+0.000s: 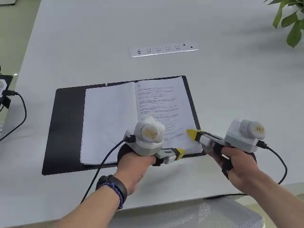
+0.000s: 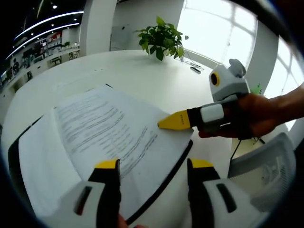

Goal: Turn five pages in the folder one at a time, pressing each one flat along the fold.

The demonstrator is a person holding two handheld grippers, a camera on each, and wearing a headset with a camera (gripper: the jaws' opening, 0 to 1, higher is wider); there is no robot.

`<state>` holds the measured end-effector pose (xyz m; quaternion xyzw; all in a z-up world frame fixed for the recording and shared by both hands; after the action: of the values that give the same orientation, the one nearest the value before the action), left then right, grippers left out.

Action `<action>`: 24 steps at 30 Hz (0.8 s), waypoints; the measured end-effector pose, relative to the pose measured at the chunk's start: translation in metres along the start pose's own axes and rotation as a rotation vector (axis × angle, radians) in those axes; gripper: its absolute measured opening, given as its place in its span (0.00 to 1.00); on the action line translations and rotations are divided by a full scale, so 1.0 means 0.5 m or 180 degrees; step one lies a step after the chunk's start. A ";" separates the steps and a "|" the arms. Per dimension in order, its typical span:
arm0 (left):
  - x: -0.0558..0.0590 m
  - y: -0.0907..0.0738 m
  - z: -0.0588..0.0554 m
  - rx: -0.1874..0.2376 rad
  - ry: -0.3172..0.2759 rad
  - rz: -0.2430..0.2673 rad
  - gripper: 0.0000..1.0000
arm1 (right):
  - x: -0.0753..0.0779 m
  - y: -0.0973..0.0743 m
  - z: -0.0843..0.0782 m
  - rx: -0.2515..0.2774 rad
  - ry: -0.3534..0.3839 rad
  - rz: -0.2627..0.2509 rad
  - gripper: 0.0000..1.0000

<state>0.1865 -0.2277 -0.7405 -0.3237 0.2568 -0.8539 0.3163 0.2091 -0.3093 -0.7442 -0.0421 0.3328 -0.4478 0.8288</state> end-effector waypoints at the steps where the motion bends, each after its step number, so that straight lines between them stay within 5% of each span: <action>1: -0.004 -0.005 0.001 0.0006 -0.0011 0.0031 0.58 | -0.001 0.001 0.002 -0.0002 0.0004 -0.0008 0.00; 5: -0.035 -0.037 -0.001 0.0007 0.0089 0.0177 0.61 | -0.018 0.000 0.016 0.0033 0.0005 0.0020 0.00; 8: -0.063 -0.066 0.007 0.0142 -0.0090 0.0270 0.62 | -0.025 0.000 0.024 0.0062 0.0007 0.0030 0.00; 14: -0.097 -0.116 0.011 0.0267 -0.0132 0.0397 0.63 | -0.040 0.005 0.044 0.0113 0.0030 0.0049 0.00; 24: -0.159 -0.208 0.015 0.0528 -0.0268 0.0624 0.63 | -0.122 0.047 0.087 0.0245 -0.0110 0.0234 0.00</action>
<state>0.1996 -0.1037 -0.6998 -0.3053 0.2023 -0.8229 0.4345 0.2287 -0.2582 -0.6880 -0.0056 0.3023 -0.4287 0.8513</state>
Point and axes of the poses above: the centre of the closed fingertips' face, and the gripper's own axes: y roughly forward along the fingers, x roughly to its right, z roughly out of its top, the point moved 2 cm from there along -y, roughly backward along the fingers, and after that the axes turned 15 degrees about -y, right-handed, at the moved point
